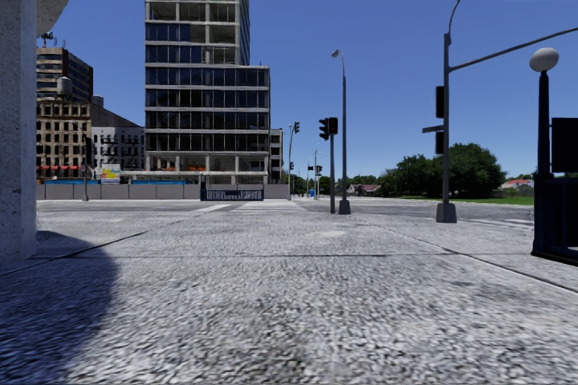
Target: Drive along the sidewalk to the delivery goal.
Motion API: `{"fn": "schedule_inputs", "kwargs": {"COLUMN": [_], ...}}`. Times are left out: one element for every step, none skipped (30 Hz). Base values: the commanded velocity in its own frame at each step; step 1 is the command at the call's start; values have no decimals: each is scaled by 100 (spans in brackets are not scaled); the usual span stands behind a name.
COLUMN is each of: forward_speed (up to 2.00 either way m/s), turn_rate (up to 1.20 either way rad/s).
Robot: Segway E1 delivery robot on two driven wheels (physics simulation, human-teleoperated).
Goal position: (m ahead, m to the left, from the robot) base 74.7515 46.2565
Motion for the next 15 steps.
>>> {"fn": "schedule_inputs", "kwargs": {"forward_speed": [200, 200, 200, 200, 200, 200, 200, 200, 200, 200, 200, 200, 200, 200, 200], "turn_rate": [0, 0, 0, 5, 5, 14, 16, 17, 17, 17, 17, 17, 17, 17, 17]}}
